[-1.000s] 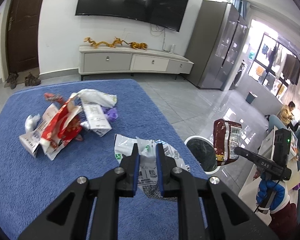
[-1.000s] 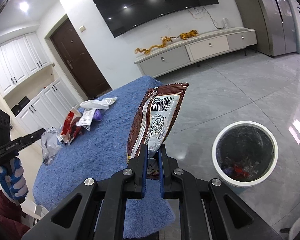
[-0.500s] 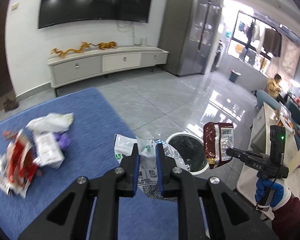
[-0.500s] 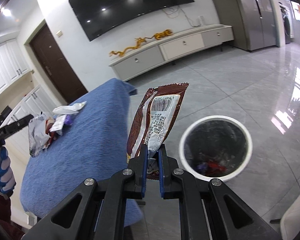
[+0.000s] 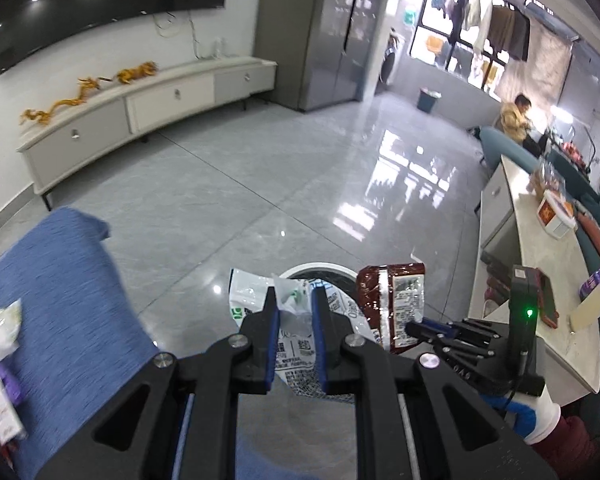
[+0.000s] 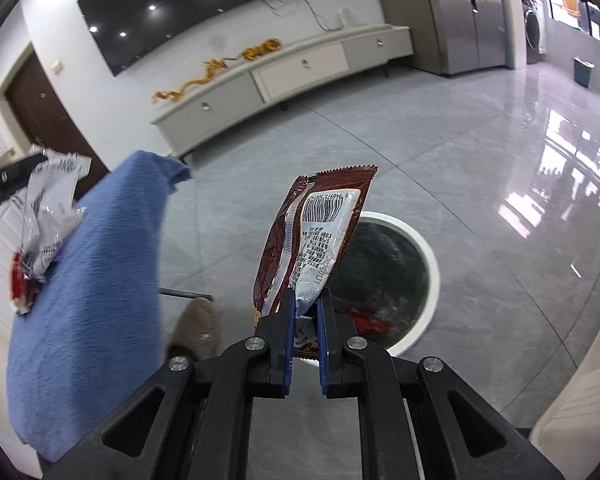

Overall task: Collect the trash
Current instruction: 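Carry both held items over the trash bin and open both tools, then move both open tools back toward the remaining wrappers on the rug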

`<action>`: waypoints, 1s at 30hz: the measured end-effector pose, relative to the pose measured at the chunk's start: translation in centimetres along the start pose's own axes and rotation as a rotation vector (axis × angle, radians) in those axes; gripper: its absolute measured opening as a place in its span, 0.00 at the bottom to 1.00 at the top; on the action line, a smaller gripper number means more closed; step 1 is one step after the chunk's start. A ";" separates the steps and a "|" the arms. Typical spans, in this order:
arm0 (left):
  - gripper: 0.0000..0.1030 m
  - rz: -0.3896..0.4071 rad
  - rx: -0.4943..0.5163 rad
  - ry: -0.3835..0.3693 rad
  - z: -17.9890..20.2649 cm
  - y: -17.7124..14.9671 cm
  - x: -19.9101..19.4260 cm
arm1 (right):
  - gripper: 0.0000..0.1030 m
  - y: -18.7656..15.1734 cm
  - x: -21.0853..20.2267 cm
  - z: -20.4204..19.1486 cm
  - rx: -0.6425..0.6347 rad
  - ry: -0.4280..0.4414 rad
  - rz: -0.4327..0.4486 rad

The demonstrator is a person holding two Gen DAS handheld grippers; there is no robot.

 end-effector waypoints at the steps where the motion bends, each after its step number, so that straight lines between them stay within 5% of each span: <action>1: 0.14 -0.016 0.005 0.004 0.3 0.5 1.2 | 0.10 0.3 0.6 0.5 0.006 -0.006 -0.009; 16: 0.19 -0.187 -0.031 0.023 2.2 4.8 15.9 | 0.10 1.8 9.2 6.4 0.075 -0.099 -0.169; 19: 0.38 -0.219 -0.055 -0.004 2.0 4.9 17.5 | 0.15 1.9 10.7 6.8 0.079 -0.124 -0.192; 23: 0.41 -0.229 -0.078 -0.054 2.1 4.7 17.8 | 0.25 1.9 11.9 7.2 0.091 -0.138 -0.208; 30: 0.41 -0.070 -0.047 -0.043 2.6 4.4 10.6 | 0.32 2.2 10.2 6.7 0.083 -0.133 -0.160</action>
Point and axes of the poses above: each gripper's, at about its wrist camera, not at the fingertips, and x roughly the way its jaws point, z to its right, y to its top, the point moved 9 cm from there along x, roughly the way its jaws point, and after that the axes turned 15 degrees about -z, right-handed, at the moved point
